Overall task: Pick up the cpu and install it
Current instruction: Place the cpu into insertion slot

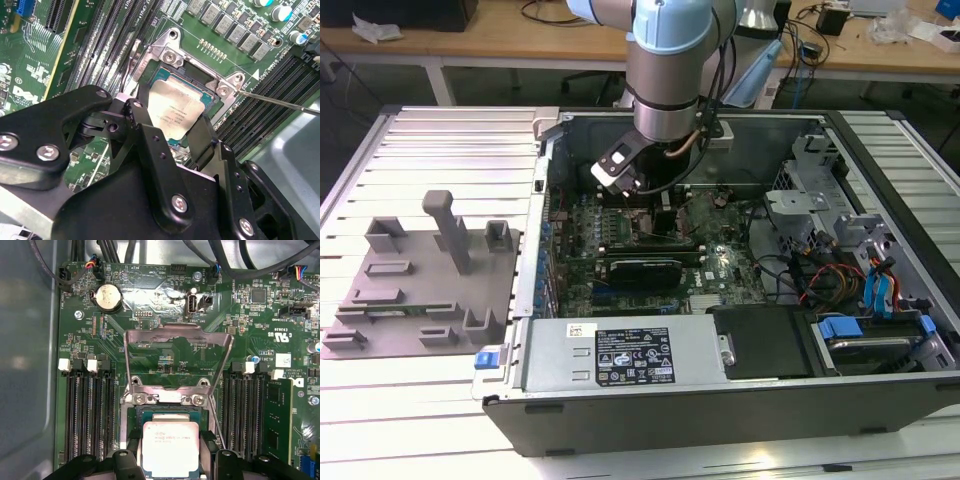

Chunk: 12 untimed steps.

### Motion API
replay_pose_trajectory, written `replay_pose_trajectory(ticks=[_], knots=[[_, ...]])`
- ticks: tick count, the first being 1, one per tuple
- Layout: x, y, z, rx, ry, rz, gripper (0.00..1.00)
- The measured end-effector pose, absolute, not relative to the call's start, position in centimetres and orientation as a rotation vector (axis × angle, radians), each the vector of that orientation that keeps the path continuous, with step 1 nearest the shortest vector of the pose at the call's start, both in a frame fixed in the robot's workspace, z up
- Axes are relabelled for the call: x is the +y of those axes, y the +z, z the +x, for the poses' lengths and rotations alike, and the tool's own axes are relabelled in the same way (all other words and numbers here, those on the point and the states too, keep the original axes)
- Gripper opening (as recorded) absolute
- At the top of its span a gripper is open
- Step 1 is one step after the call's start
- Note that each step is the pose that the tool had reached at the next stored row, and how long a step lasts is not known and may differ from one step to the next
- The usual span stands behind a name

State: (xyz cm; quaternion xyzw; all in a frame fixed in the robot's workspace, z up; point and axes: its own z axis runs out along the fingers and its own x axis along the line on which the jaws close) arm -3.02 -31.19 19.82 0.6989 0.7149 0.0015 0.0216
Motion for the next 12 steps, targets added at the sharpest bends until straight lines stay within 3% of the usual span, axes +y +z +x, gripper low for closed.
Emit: replay_pose_trajectory(ticks=[12], knots=[[-31.19,19.67,-2.96,2.219,0.016,2.174,0.55]])
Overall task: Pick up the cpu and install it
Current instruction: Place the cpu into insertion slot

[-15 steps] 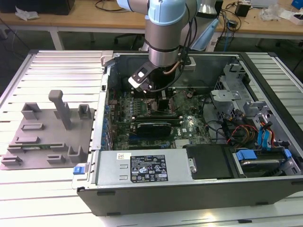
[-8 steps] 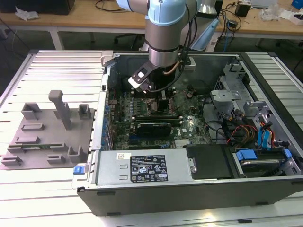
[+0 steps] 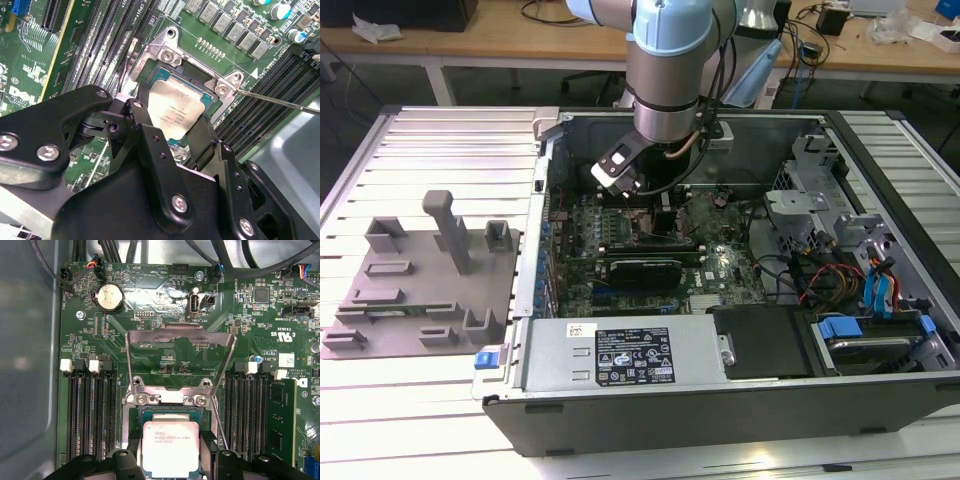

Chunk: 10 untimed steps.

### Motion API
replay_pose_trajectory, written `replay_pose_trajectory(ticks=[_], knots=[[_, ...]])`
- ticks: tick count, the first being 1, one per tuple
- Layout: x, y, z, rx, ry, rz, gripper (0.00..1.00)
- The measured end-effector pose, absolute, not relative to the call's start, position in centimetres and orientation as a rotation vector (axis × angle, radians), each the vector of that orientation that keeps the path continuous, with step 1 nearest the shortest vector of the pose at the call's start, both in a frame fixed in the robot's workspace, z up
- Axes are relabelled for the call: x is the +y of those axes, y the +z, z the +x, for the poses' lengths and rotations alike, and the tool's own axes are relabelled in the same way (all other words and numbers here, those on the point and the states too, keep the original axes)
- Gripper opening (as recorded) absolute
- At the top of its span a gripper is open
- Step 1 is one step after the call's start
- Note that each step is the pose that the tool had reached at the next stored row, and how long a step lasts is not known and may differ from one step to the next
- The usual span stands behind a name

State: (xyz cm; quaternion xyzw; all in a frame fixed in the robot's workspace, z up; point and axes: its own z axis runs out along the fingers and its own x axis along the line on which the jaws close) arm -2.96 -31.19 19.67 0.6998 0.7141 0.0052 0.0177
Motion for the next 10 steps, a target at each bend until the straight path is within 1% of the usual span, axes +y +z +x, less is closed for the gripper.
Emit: replay_pose_trajectory(ticks=[10], knots=[[-31.19,19.57,-2.81,2.215,0.016,2.177,0.55]])
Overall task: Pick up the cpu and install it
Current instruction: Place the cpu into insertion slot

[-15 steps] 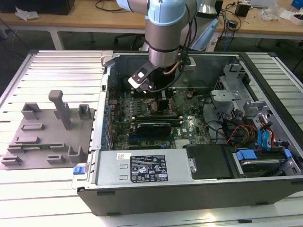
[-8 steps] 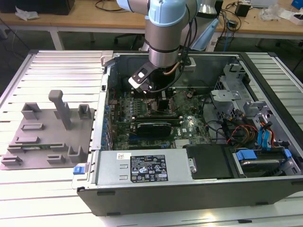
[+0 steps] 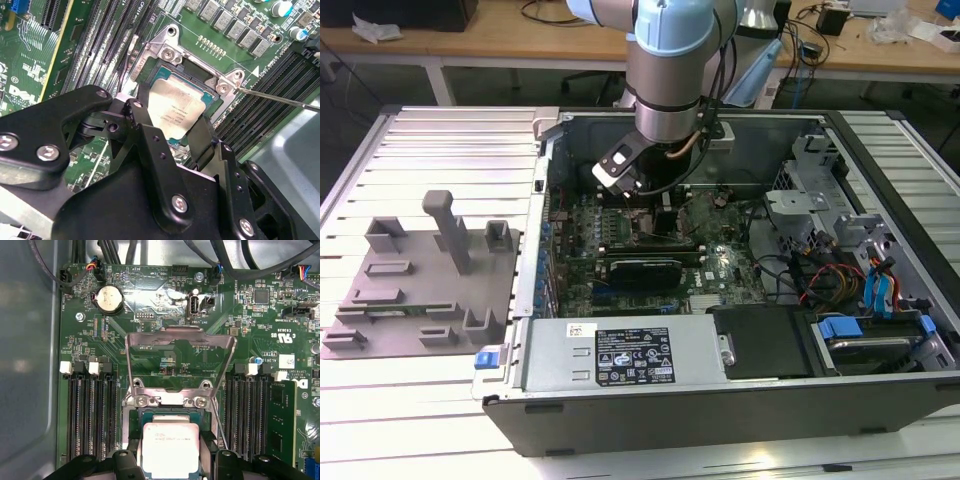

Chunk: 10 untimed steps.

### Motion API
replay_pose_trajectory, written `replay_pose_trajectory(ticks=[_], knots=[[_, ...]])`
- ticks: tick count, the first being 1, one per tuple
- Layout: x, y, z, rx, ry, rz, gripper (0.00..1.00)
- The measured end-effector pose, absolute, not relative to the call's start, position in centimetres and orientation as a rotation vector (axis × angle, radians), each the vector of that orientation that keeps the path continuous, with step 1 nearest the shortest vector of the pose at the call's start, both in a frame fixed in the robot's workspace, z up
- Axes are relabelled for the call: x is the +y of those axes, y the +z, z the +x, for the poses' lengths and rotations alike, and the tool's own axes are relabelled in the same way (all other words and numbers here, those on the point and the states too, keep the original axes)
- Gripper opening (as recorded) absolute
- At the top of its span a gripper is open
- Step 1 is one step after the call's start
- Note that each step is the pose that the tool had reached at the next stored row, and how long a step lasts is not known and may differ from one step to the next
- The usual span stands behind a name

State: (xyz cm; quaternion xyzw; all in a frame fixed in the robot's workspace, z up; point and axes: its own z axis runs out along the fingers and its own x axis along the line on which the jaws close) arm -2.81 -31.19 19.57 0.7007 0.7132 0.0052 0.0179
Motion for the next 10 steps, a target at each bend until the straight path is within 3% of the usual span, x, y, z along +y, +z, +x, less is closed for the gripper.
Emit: replay_pose_trajectory(ticks=[3,4,10], knots=[[-31.2,19.5,-2.8,2.216,0.019,2.177,0.55],[-31.2,19.5,-2.8,2.216,0.017,2.177,0.61],[-31.2,20.5,-2.8,2.215,0.016,2.177,0.61]])
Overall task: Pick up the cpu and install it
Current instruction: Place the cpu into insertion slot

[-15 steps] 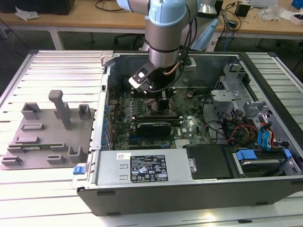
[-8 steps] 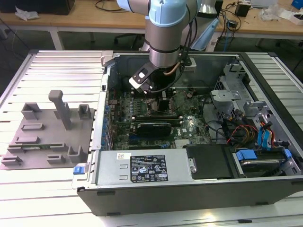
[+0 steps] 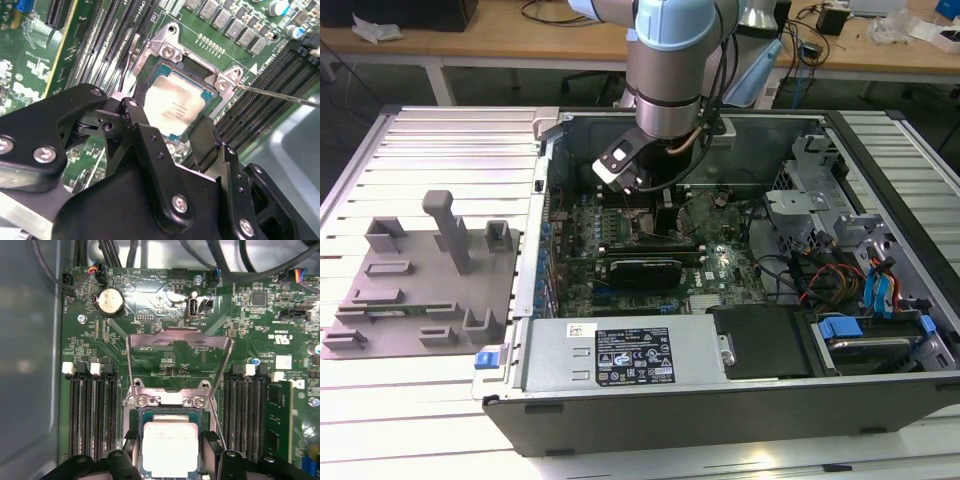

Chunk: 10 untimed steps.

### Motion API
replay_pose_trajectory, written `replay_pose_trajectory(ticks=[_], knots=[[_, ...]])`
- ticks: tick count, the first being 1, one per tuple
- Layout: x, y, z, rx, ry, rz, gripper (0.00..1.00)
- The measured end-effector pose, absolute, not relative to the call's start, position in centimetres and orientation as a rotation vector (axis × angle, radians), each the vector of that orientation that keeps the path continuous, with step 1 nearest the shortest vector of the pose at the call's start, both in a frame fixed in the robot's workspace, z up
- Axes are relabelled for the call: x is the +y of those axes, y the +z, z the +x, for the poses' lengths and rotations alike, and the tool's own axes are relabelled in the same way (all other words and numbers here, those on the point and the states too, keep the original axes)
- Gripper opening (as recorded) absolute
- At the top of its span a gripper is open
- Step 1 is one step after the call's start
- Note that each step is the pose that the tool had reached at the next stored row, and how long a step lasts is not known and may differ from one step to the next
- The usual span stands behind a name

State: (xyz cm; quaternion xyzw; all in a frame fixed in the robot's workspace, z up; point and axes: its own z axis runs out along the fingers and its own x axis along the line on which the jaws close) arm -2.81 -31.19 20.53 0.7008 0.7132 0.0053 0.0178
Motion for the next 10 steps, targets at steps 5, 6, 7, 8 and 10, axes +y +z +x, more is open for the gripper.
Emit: replay_pose_trajectory(ticks=[5,6,7,8,10], knots=[[-31.19,21.04,-2.81,2.215,0.017,2.177,0.61],[-31.19,21.05,-2.81,2.215,0.017,2.177,0.61],[-31.19,21.05,-2.81,2.215,0.017,2.177,0.61],[-31.19,21.07,-2.81,2.215,0.016,2.177,0.53],[-31.19,21.11,-2.81,2.215,0.016,2.177,0.41]])
